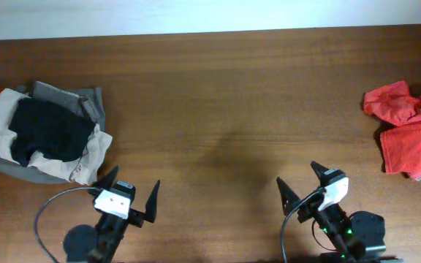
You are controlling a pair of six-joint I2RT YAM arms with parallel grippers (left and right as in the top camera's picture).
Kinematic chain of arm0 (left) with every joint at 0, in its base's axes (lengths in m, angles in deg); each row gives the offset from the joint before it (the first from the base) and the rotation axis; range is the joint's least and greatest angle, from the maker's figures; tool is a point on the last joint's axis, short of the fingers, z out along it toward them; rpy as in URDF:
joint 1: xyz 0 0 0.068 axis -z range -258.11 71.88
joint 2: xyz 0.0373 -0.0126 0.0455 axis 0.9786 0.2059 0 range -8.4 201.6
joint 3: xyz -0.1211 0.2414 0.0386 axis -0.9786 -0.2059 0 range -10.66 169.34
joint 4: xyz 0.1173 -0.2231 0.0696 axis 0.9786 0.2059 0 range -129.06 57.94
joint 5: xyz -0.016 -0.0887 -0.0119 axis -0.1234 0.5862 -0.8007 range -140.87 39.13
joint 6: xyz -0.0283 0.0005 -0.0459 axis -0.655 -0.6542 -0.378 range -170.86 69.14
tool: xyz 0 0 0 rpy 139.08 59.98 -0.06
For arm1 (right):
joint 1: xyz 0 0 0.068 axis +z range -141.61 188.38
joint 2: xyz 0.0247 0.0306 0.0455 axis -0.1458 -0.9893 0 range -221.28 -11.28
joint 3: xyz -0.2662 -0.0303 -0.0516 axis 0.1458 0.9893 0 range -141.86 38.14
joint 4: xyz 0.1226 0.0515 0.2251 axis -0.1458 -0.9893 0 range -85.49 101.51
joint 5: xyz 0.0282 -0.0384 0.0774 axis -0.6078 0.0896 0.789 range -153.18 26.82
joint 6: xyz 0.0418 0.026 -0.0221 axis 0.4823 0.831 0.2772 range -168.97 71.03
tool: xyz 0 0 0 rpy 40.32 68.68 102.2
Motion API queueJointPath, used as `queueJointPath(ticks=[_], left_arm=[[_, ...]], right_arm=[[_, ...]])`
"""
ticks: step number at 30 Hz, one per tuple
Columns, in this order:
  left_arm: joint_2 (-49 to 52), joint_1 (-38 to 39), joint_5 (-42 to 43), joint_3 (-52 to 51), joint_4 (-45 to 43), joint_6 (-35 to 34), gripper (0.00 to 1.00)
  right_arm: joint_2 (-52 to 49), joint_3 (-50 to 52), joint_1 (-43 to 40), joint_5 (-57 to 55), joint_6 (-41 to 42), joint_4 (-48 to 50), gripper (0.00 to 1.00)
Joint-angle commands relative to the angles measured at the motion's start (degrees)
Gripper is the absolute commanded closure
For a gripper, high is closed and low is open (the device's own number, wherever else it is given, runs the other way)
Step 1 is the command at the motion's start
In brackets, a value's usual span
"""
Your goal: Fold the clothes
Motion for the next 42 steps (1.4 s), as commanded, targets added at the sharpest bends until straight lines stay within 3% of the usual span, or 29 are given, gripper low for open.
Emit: queueJointPath(ticks=[1,7,10,15,18,22,28,34,40,42], left_arm=[[6.23,0.26,0.26,8.55,1.31,-1.18,0.01],[24.81,0.26,0.04,25.22,7.89,-1.18,0.01],[38.05,0.26,0.33,39.12,18.49,-1.18,0.01],[49.66,0.26,1.57,53.75,30.08,-1.03,0.01],[53.02,0.26,2.93,55.21,30.56,-1.16,0.01],[55.36,0.26,3.98,55.21,29.53,-1.16,0.01],[57.66,0.11,3.37,55.60,27.52,-1.18,0.01],[61.13,0.11,3.34,56.50,27.50,-1.18,0.01],[64.13,0.11,3.41,56.50,27.34,-1.18,0.01],[64.72,0.11,3.43,56.50,27.34,-1.18,0.00]], right_arm=[[-3.04,-5.16,-0.48,-1.99,6.95,-0.74,0.01],[-15.56,-17.59,-0.48,-3.78,8.83,-8.85,0.01],[-27.12,-31.08,-0.48,-5.38,7.56,-18.56,0.01],[-40.79,-49.99,-0.46,-1.44,6.49,-36.59,0.01],[-46.12,-55.78,-0.48,2.23,6.47,-43.41,0.01],[-50.66,-59.52,-0.50,1.88,6.47,-44.17,0.01],[-57.86,-69.33,-2.80,-14.95,14.58,-50.16,0.01],[-68.30,-79.69,-14.60,-23.21,17.64,-57.48,0.00],[-79.43,-79.95,-31.17,-23.67,18.78,-57.46,0.18],[-83.65,-79.97,-35.98,-23.45,19.87,-56.65,0.20]])
